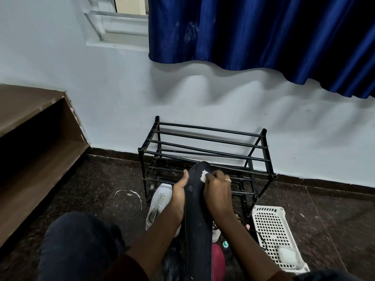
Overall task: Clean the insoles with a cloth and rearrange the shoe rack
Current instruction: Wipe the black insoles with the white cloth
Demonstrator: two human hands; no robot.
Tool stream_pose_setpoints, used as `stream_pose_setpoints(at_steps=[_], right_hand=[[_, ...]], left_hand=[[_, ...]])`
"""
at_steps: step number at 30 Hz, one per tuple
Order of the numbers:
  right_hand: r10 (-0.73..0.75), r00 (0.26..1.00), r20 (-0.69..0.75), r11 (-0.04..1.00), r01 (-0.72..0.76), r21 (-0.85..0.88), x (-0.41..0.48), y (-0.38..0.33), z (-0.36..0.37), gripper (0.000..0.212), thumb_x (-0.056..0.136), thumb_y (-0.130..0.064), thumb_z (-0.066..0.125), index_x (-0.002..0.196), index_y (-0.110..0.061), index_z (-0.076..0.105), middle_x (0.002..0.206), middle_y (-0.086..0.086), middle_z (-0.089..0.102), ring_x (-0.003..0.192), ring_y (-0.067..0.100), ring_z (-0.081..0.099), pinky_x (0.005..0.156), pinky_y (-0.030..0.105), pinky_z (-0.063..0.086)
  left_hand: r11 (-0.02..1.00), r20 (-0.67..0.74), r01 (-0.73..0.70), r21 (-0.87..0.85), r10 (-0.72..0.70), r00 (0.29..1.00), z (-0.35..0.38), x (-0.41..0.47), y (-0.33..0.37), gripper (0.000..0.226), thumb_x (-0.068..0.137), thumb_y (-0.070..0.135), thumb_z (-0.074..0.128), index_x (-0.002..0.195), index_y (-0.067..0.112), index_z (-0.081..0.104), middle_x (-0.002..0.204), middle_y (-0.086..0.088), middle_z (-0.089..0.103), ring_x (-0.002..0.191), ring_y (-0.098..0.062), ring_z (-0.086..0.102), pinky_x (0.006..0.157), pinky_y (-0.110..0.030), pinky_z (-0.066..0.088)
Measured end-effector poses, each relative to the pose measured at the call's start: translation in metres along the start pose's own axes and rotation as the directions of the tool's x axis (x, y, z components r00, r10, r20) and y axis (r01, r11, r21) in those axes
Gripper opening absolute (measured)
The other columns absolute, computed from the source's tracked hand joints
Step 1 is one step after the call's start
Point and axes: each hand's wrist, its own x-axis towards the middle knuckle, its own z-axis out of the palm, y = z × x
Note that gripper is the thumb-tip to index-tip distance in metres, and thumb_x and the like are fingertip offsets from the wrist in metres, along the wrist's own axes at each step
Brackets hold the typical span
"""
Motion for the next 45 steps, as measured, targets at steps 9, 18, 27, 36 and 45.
stream_pose_setpoints(at_steps=[9, 18, 27, 36, 45], right_hand=[[0.03, 0.999, 0.03, 1.0, -0.03, 0.0, 0.022, -0.004, 0.002, 0.02, 0.054, 0.016, 0.065, 0.063, -0.002, 0.065, 0.07, 0.017, 0.058, 0.053, 0.035, 0.055, 0.054, 0.038, 0.048], [-0.05, 0.986, 0.161, 0.98, 0.08, -0.183, -0.006, -0.025, -0.035, 0.031, 0.023, 0.0, 0.082, 0.044, -0.001, 0.059, 0.048, 0.017, 0.054, 0.046, 0.03, 0.054, 0.042, 0.032, 0.049], [0.218, 0.968, 0.125, 0.976, -0.215, -0.037, 0.022, -0.021, -0.006, 0.024, 0.086, 0.001, 0.045, 0.1, 0.001, 0.064, 0.106, 0.017, 0.056, 0.097, 0.037, 0.055, 0.082, 0.04, 0.039], [-0.065, 0.998, 0.016, 0.995, 0.064, 0.083, 0.0, -0.015, 0.011, 0.023, 0.067, -0.01, 0.06, 0.084, -0.02, 0.073, 0.093, 0.002, 0.067, 0.077, 0.025, 0.063, 0.072, 0.041, 0.044], [-0.203, 0.978, -0.046, 0.976, 0.198, -0.089, 0.012, -0.007, 0.006, 0.02, 0.066, -0.015, 0.062, 0.084, -0.01, 0.07, 0.083, 0.006, 0.066, 0.067, 0.022, 0.064, 0.059, 0.026, 0.05]], left_hand=[[0.999, 0.005, -0.011, -0.037, 0.011, 1.0, 0.0, 0.001, 0.0, 0.068, 0.097, 0.052, 0.031, 0.082, 0.004, 0.077, 0.086, -0.016, 0.072, 0.075, -0.026, 0.071, 0.067, -0.03, 0.058], [0.997, -0.01, -0.013, -0.073, 0.013, 1.0, -0.006, 0.009, -0.008, 0.071, 0.098, 0.051, 0.028, 0.077, 0.003, 0.077, 0.081, -0.015, 0.072, 0.067, -0.025, 0.07, 0.058, -0.028, 0.058], [0.999, 0.008, 0.044, 0.005, -0.044, 0.999, 0.0, 0.013, -0.005, 0.072, 0.096, 0.056, 0.029, 0.076, 0.007, 0.078, 0.081, -0.013, 0.073, 0.07, -0.023, 0.071, 0.07, -0.031, 0.054], [1.0, 0.082, 0.025, 0.017, -0.026, 0.996, 0.002, 0.007, 0.001, 0.074, 0.088, 0.064, 0.032, 0.086, 0.004, 0.076, 0.093, -0.017, 0.07, 0.085, -0.025, 0.069, 0.084, -0.034, 0.047], [1.0, 0.062, -0.005, 0.031, 0.003, 0.998, 0.009, 0.003, -0.002, 0.054, 0.097, 0.05, 0.033, 0.104, 0.006, 0.062, 0.091, -0.013, 0.068, 0.092, -0.023, 0.062, 0.084, -0.031, 0.046]])
